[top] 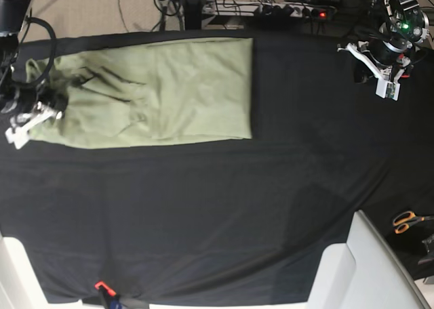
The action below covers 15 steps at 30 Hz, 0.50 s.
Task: Fold the T-shirt properly
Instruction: 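Grasp the strip's end with the right gripper and fold it toward the left gripper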
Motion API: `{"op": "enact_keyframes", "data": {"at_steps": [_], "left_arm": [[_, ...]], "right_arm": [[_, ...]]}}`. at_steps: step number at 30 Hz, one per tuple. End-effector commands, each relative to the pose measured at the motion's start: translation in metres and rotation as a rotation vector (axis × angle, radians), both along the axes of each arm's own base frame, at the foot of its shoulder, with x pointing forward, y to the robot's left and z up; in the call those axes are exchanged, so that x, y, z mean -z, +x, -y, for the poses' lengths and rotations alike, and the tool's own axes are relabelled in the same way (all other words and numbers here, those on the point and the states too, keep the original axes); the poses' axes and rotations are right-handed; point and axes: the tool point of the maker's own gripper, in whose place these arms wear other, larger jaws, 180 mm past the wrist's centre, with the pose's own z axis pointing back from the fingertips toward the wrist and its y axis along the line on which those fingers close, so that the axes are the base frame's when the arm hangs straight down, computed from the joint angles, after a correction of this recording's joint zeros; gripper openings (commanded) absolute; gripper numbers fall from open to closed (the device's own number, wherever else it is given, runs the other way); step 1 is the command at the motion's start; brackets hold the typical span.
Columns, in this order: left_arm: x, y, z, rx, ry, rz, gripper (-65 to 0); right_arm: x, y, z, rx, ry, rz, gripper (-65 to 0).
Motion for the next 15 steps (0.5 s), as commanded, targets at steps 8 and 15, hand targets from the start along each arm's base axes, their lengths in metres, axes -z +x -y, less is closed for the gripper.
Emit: {"op": "enact_keyframes", "data": {"at_steps": [8, 15], "left_arm": [[-0.011, 0.013, -0.003, 0.005, 0.007, 0.049, -65.0], [-0.012, 0.014, -0.003, 0.004, 0.005, 0.052, -65.0]], "right_arm": [[-0.044, 0.022, -0.027, 0.025, -0.101, 0.030, -64.7], [-0.047, 0.011, -0.098, -0.035, -0.091, -0.028, -64.8]]}}
